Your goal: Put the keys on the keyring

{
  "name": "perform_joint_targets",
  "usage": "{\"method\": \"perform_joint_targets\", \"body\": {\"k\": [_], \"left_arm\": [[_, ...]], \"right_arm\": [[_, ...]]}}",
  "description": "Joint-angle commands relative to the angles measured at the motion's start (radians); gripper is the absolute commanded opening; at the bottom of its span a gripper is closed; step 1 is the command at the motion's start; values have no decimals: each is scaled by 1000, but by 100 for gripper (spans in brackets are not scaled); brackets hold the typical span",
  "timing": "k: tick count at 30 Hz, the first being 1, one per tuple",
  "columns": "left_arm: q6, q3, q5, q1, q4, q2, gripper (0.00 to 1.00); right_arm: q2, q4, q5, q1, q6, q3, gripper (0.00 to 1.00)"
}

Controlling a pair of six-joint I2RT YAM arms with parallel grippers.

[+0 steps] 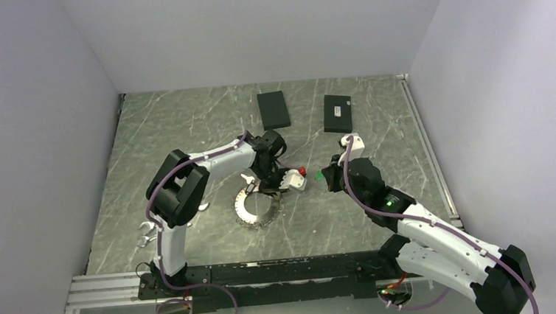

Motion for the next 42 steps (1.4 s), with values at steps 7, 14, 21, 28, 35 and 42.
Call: {"method": "perform_joint_targets", "body": {"k": [7,14,21,28,35,42], "left_arm": [[-17,-5,-13,-3,16,-43,0],[-67,3,12,-5,25,-121,0],[-199,-91,-18,-5,143,-278,0],[-451,-178,-130,6,279,-418,0],[-665,-224,-210,17,323,-547,0],[-806,-277,-174,20,397,-698,0]], "right_arm": [[-12,51,26,10,-15,2,0],[-7,36,18,11,-17,20,0],[5,36,-38,8,-20,51,0],[1,111,-178,7,-44,70,0],[19,193,-440,8,-93,91,0],[114,253,-671,10,-58,133,0]]}}
